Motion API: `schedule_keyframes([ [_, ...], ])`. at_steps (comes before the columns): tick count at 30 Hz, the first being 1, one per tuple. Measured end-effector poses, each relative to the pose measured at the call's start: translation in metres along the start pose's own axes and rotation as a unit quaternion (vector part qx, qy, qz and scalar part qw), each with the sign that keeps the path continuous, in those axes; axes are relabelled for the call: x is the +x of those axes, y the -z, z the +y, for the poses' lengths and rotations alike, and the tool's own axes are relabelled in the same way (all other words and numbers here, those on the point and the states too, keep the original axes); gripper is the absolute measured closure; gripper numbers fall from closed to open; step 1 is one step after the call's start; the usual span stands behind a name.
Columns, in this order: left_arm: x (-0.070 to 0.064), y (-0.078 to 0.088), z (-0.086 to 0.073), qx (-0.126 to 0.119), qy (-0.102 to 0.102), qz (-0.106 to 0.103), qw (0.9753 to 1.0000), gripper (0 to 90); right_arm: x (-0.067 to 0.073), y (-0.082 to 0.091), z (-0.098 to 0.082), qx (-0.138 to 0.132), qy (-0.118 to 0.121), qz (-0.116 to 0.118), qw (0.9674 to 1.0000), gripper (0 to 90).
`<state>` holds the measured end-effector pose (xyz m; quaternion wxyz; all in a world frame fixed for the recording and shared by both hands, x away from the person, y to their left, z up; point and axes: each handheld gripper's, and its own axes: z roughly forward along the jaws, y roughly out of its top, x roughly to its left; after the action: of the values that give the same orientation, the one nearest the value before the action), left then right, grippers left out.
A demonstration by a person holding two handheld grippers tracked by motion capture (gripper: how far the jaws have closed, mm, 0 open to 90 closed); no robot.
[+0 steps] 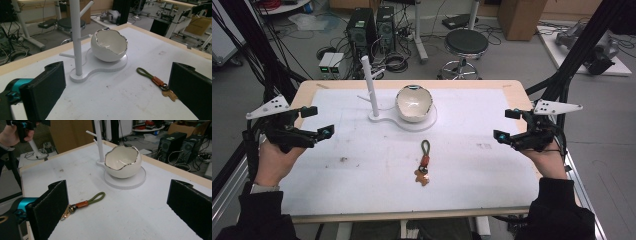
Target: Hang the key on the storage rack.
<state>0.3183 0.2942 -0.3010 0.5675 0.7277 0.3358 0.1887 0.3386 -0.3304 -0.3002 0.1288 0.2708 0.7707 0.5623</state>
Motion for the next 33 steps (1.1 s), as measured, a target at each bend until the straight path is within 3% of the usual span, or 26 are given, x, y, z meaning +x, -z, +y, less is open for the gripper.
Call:
schedule_keyframes([
  [8,0.000,0.000,-0.001,0.001,0.001,0.001,1.0000,1.7,0.001,-0.003,0.000,0.006,0.003,-0.001,1.0000,3.1],
  [16,0.000,-0.001,-0.002,0.002,0.002,0.002,1.0000,1.7,0.010,-0.025,0.003,0.022,0.013,-0.004,0.9997,3.1],
  [21,0.000,0.006,-0.005,-0.003,0.008,0.007,0.9999,1.7,0.015,-0.057,0.006,0.039,0.010,-0.015,0.9991,3.1],
  [25,0.000,0.011,-0.008,-0.006,0.012,0.009,0.9999,1.7,0.018,-0.078,0.008,0.034,0.001,-0.022,0.9992,3.1],
  [33,-0.002,0.021,-0.014,-0.004,0.018,0.015,0.9997,1.7,0.024,-0.104,0.017,0.033,0.004,-0.010,0.9994,3.1],
])
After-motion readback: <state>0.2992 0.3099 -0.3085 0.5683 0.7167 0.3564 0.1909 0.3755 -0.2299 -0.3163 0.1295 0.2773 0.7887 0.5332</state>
